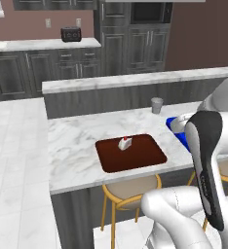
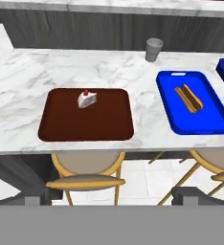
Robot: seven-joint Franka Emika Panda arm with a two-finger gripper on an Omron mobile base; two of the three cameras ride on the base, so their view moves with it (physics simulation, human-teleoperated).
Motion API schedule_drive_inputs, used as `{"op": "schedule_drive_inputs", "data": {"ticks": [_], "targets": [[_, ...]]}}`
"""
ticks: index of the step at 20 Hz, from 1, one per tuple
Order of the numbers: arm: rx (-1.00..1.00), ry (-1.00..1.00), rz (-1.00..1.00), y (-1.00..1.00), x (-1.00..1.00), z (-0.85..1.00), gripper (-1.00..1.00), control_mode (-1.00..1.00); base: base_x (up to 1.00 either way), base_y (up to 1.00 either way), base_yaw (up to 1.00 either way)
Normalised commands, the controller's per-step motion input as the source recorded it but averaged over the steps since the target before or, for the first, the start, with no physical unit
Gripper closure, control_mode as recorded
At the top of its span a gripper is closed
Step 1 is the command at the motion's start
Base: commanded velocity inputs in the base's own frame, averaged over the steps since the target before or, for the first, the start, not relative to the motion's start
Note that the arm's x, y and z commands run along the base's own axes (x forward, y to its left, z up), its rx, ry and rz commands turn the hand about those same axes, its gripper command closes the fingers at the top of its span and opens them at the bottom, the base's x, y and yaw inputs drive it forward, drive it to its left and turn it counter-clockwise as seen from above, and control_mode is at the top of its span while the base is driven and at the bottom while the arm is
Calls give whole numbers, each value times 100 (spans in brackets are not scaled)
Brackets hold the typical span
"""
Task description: Take the donut and cake from the fridge and place them on the empty tray on the dining counter.
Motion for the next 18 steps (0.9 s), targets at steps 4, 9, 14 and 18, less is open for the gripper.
{"op": "schedule_drive_inputs", "data": {"ticks": [4,9,14,18], "targets": [[6,-3,0,11,-49,6,-100,-100,0,0,0],[6,-28,0,31,-9,-5,-100,-100,0,0,0],[9,-26,0,65,-17,17,-100,100,0,20,1],[0,0,0,0,0,0,-100,100,2,100,11]]}}
